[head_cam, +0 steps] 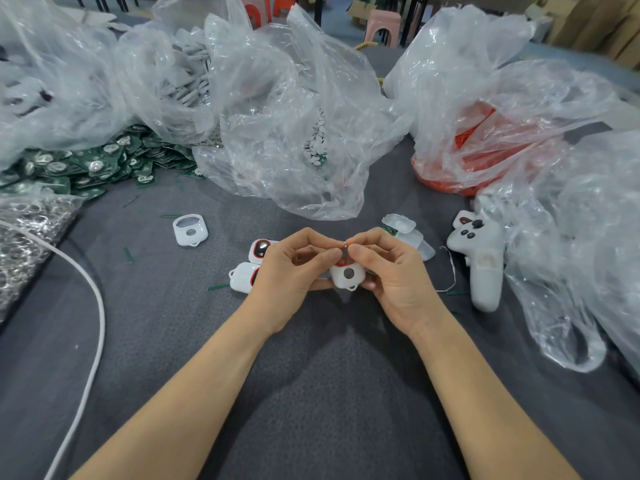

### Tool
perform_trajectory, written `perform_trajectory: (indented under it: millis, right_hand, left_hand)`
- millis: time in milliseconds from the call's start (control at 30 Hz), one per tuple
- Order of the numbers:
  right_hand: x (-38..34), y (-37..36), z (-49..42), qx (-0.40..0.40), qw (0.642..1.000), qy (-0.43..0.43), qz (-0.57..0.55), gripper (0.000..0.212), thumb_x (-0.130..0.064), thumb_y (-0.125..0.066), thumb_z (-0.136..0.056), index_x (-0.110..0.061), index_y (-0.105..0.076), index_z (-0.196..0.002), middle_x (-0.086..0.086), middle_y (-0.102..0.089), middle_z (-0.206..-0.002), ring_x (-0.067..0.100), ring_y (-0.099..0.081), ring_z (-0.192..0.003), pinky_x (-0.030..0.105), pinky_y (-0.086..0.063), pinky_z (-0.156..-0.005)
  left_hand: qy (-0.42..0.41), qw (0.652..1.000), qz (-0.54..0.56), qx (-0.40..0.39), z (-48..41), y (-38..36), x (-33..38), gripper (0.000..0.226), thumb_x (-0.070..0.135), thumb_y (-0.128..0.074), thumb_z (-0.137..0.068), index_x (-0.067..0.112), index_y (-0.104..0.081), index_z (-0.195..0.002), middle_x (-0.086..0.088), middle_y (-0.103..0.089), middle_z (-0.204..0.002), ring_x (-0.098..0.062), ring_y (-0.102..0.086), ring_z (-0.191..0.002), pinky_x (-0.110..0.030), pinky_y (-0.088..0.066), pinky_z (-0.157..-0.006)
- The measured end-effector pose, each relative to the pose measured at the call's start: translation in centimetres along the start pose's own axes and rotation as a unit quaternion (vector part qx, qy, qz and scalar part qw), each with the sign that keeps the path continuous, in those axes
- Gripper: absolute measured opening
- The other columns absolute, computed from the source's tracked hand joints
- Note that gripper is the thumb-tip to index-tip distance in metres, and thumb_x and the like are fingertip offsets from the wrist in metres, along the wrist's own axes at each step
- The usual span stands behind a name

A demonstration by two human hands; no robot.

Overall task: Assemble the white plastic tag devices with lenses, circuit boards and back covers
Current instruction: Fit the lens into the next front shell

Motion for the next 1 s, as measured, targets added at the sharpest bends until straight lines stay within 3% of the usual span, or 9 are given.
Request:
perform_trajectory:
  millis: [167,233,300,433,500,600,700,800,1000]
  right_hand:
    - [-0.15,-0.19,0.22,-0.005,1.0,0.006,0.012,0.011,-0.018,-0.068,-0.074,-0.011,-0.064,-0.082,0.005,-0.067,-0.072,0.013,-0.054,-0.061,0.018,-0.035,-0.044]
    - [-0.2,-0.29,0.23,-0.009,1.0,0.004,0.028,0.002,-0.011,-0.065,-0.081,-0.012,-0.064,-0.082,0.007,-0.067,-0.074,0.022,-0.055,-0.068,0.026,-0.037,-0.05]
    - [-0.26,-0.33,0.27,-0.008,0.999,0.008,0.044,0.011,-0.004,-0.062,-0.087,-0.013,-0.064,-0.08,0.01,-0.065,-0.075,0.026,-0.053,-0.07,0.027,-0.039,-0.052]
    - [-0.36,-0.47,0.42,-0.009,0.998,0.016,0.068,0.024,-0.002,-0.06,-0.089,-0.02,-0.066,-0.074,0.012,-0.063,-0.072,0.016,-0.051,-0.057,0.018,-0.035,-0.039]
    - [-0.41,-0.43,0.4,-0.01,0.998,0.023,0.066,0.02,-0.002,-0.06,-0.089,-0.017,-0.065,-0.076,0.013,-0.063,-0.073,0.016,-0.05,-0.056,0.019,-0.035,-0.038]
    - [-0.53,-0.41,0.4,-0.018,0.996,0.035,0.083,0.017,-0.004,-0.06,-0.09,-0.016,-0.063,-0.078,0.011,-0.065,-0.074,0.017,-0.053,-0.058,0.021,-0.039,-0.04]
    - [-0.68,-0.49,0.48,-0.024,0.995,0.048,0.088,0.015,-0.003,-0.06,-0.09,-0.017,-0.061,-0.084,0.009,-0.066,-0.075,0.016,-0.058,-0.06,0.022,-0.043,-0.042]
    - [-0.75,-0.54,0.41,-0.03,0.995,0.058,0.078,0.021,-0.004,-0.06,-0.09,-0.022,-0.056,-0.1,0.015,-0.064,-0.08,0.02,-0.058,-0.06,0.023,-0.043,-0.042]
    - [-0.59,-0.16,0.28,-0.012,0.993,0.069,0.099,0.01,-0.009,-0.061,-0.091,-0.018,-0.058,-0.093,0.01,-0.064,-0.077,0.026,-0.052,-0.055,0.023,-0.041,-0.039]
  left_hand:
    - [-0.042,0.997,-0.068,-0.002,-0.25,0.24,0.62,0.03,0.001,-0.063,-0.087,0.027,-0.073,-0.075,-0.003,-0.074,-0.083,-0.019,-0.072,-0.087,-0.031,-0.06,-0.069]
    - [-0.051,0.993,-0.103,-0.003,-0.19,0.26,0.73,0.034,0.0,-0.063,-0.088,0.029,-0.072,-0.075,0.001,-0.074,-0.082,-0.015,-0.072,-0.085,-0.026,-0.058,-0.068]
    - [-0.062,0.988,-0.144,0.0,-0.15,0.43,0.84,0.031,0.003,-0.064,-0.088,0.031,-0.07,-0.076,0.004,-0.074,-0.082,-0.014,-0.071,-0.085,-0.027,-0.058,-0.07]
    - [-0.078,0.977,-0.199,0.013,-0.15,0.62,0.83,0.015,0.017,-0.069,-0.085,0.027,-0.062,-0.076,-0.001,-0.071,-0.079,-0.028,-0.069,-0.084,-0.054,-0.055,-0.081]
    - [-0.075,0.98,-0.184,0.031,-0.11,0.73,0.84,0.011,0.025,-0.069,-0.08,0.029,-0.059,-0.076,-0.002,-0.07,-0.074,-0.032,-0.068,-0.08,-0.058,-0.054,-0.079]
    - [-0.064,0.984,-0.166,0.028,-0.15,0.55,0.67,0.013,0.021,-0.07,-0.086,0.031,-0.063,-0.09,0.001,-0.072,-0.081,-0.024,-0.071,-0.082,-0.048,-0.058,-0.077]
    - [-0.053,0.987,-0.149,0.022,-0.21,0.52,0.44,0.008,0.014,-0.066,-0.088,0.021,-0.066,-0.093,0.002,-0.074,-0.086,-0.014,-0.071,-0.085,-0.031,-0.059,-0.074]
    - [-0.053,0.986,-0.155,0.025,-0.21,0.55,0.48,0.007,0.013,-0.065,-0.089,0.018,-0.066,-0.093,0.0,-0.074,-0.088,-0.015,-0.071,-0.087,-0.03,-0.059,-0.074]
    - [-0.05,0.983,-0.178,0.012,-0.09,0.31,0.57,0.015,0.015,-0.068,-0.086,0.023,-0.066,-0.099,0.002,-0.073,-0.092,-0.013,-0.07,-0.089,-0.031,-0.059,-0.075]
Point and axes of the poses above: each hand's wrist, its own z-axis away from the middle knuckle, its own y-axis out of the back of the hand, x = y × z, the point moved 7 cm from there along -z, towards the middle knuckle
